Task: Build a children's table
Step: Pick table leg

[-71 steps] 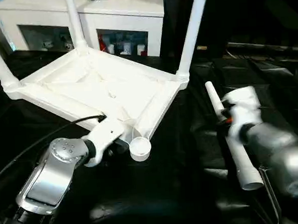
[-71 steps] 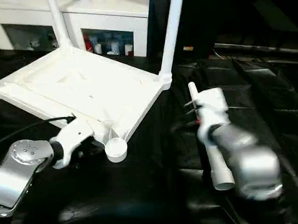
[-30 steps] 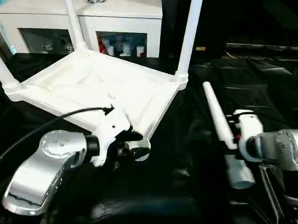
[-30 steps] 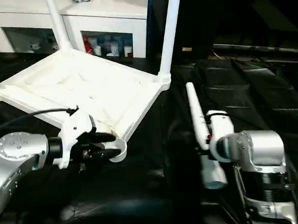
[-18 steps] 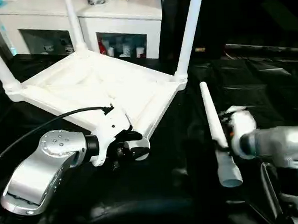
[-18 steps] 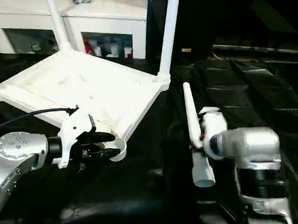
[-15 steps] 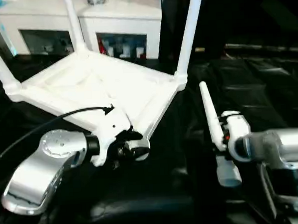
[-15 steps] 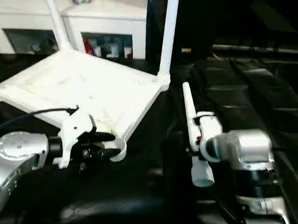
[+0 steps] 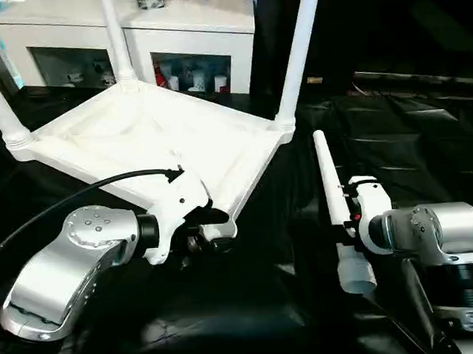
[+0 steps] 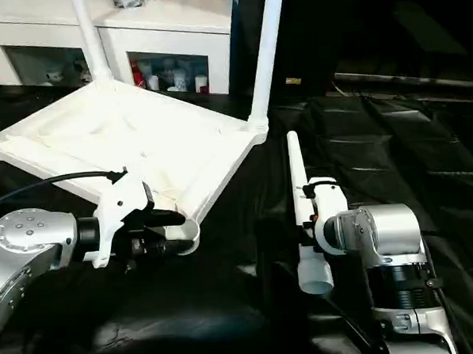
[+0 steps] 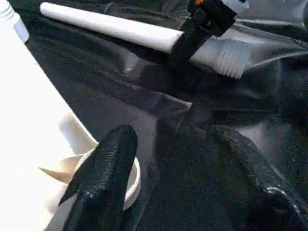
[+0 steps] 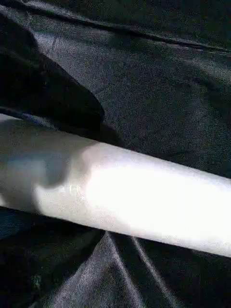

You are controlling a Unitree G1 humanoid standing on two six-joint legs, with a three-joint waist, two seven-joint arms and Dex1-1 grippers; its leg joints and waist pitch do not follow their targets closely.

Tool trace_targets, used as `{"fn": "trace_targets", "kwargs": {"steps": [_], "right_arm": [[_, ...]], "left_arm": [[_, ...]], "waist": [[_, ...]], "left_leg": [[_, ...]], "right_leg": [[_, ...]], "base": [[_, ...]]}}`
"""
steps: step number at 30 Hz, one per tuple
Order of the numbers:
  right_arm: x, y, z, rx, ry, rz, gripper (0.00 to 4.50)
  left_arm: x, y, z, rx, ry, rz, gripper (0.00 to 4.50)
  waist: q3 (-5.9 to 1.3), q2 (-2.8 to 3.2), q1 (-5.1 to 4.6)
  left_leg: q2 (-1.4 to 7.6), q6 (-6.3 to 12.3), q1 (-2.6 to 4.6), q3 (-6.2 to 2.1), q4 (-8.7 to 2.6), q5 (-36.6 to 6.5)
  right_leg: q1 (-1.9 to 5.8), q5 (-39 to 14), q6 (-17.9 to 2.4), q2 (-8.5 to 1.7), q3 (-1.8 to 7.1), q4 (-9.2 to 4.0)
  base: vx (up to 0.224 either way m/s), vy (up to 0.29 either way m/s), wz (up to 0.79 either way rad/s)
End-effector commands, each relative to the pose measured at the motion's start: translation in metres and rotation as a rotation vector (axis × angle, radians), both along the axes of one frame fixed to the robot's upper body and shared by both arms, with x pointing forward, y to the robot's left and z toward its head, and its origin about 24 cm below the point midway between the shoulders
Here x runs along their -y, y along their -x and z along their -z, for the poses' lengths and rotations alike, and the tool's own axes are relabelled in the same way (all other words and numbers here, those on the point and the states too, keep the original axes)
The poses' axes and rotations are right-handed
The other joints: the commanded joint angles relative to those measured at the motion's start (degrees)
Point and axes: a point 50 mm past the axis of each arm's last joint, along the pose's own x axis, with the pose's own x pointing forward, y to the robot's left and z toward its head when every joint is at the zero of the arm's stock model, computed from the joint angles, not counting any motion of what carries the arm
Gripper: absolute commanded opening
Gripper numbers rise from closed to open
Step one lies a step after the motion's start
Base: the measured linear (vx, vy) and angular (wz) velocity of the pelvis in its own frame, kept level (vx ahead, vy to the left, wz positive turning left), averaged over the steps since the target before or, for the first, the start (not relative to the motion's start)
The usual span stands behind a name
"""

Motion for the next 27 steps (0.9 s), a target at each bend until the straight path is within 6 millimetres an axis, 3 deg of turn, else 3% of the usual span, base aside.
{"fn": "trace_targets", "kwargs": {"steps": [1,2,7,8,9,15,17,18,20,22,24,25,27], "right_arm": [[0.004,-0.001,0.002,-0.011,0.011,0.02,2.62],[0.005,-0.001,0.002,-0.008,0.014,0.028,2.4],[0.018,-0.001,0.003,0.017,0.028,0.111,2.11],[0.018,-0.001,0.003,0.017,0.028,0.111,2.03],[0.021,0.0,0.005,0.026,0.026,0.144,1.98],[0.026,-0.002,0.006,0.094,0.009,0.205,1.87],[0.031,-0.005,0.001,0.19,-0.008,0.235,1.86],[0.031,-0.005,0.001,0.19,-0.008,0.235,1.86],[0.037,-0.008,-0.005,0.264,-0.058,0.284,1.86],[0.052,-0.016,-0.027,0.467,-0.139,0.387,1.86],[0.055,-0.018,-0.033,0.514,-0.163,0.425,1.86],[0.062,-0.021,-0.044,0.619,-0.225,0.494,1.86],[0.064,-0.02,-0.062,0.787,-0.322,0.496,1.86]], "left_arm": [[0.002,0.001,-0.002,0.012,-0.009,0.017,3.15],[0.002,0.001,-0.002,0.013,-0.008,0.016,3.42],[0.001,-0.001,-0.002,0.021,-0.009,0.008,3.73],[0.001,-0.001,-0.002,0.021,-0.009,0.008,3.86],[0.001,-0.002,-0.001,0.022,-0.01,0.007,3.96],[0.0,-0.01,-0.003,0.05,0.016,-0.041,4.41],[0.0,-0.019,-0.005,0.085,0.045,-0.096,4.49],[0.0,-0.019,-0.005,0.085,0.045,-0.096,4.5],[0.002,-0.027,-0.006,0.089,0.098,-0.154,4.5],[0.011,-0.033,-0.011,0.048,0.26,-0.191,4.5],[0.013,-0.034,-0.012,0.035,0.298,-0.191,4.5],[0.019,-0.037,-0.016,0.002,0.393,-0.188,4.5],[0.027,-0.043,-0.021,-0.041,0.513,-0.214,4.5]], "waist": [[-3.23,0.29,0.1],[-3.21,0.29,0.11],[-3.26,0.35,0.06],[-3.25,0.75,0.11],[-3.31,0.52,0.05],[-3.37,0.61,-0.03],[-3.39,0.61,0.07],[-3.45,0.57,0.03],[-3.43,0.41,-0.11],[-3.55,0.26,-0.13],[-3.67,0.28,0.12],[-3.63,0.34,0.08],[-3.8,0.19,0.17]], "left_leg": [[-1.52,-5.22,1.35,0.92,-3.38,-19.7],[-1.5,-5.24,1.36,0.92,-3.39,-19.8],[-1.53,-5.36,1.37,0.91,-3.36,-19.9],[-1.54,-5.46,1.38,0.87,-3.39,-19.9],[-1.55,-5.46,1.4,0.94,-3.31,-19.8],[-1.6,-5.41,1.4,0.94,-3.3,-19.9],[-1.52,-5.27,1.5,1.02,-3.24,-20.1],[-1.55,-5.22,1.31,0.92,-3.34,-19.5],[-1.54,-5.05,1.31,1.0,-3.26,-19.5],[-1.59,-4.49,1.18,1.15,-3.07,-19.4],[-1.6,-3.86,1.18,1.11,-2.99,-18.2],[-1.64,-3.62,0.94,1.14,-3.08,-17.5],[-1.61,-3.03,1.12,1.39,-2.79,-17.5]], "right_leg": [[1.01,-21.3,-5.6,0.05,0.11,-5.21],[0.96,-21.5,-5.6,0.04,0.13,-5.24],[0.97,-21.1,-5.7,0.09,0.09,-5.2],[0.95,-20.9,-5.7,0.07,0.11,-5.15],[0.94,-20.5,-5.7,0.13,0.11,-5.18],[1.0,-20.1,-5.8,0.17,0.06,-5.16],[0.86,-19.8,-5.8,0.14,0.13,-5.3],[1.14,-19.0,-6.0,0.16,0.05,-5.11],[1.12,-18.6,-6.3,0.17,0.04,-5.09],[1.2,-18.8,-6.4,-0.03,0.06,-5.13],[1.23,-17.6,-6.8,0.01,-0.02,-5.02],[1.39,-16.7,-6.8,0.09,-0.03,-4.9],[1.33,-15.9,-7.0,0.11,0.02,-4.96]], "base": [[0.0,0.0,0.0],[0.0,0.0,0.0],[0.0,0.0,0.0],[0.0,0.0,0.0],[0.0,0.0,0.0],[0.0,0.0,0.0],[0.0,0.0,0.0],[0.0,0.0,0.0],[0.0,0.0,0.0],[0.0,0.0,0.0],[0.0,0.0,0.0],[0.0,0.0,0.0],[0.0,0.0,0.0]]}}
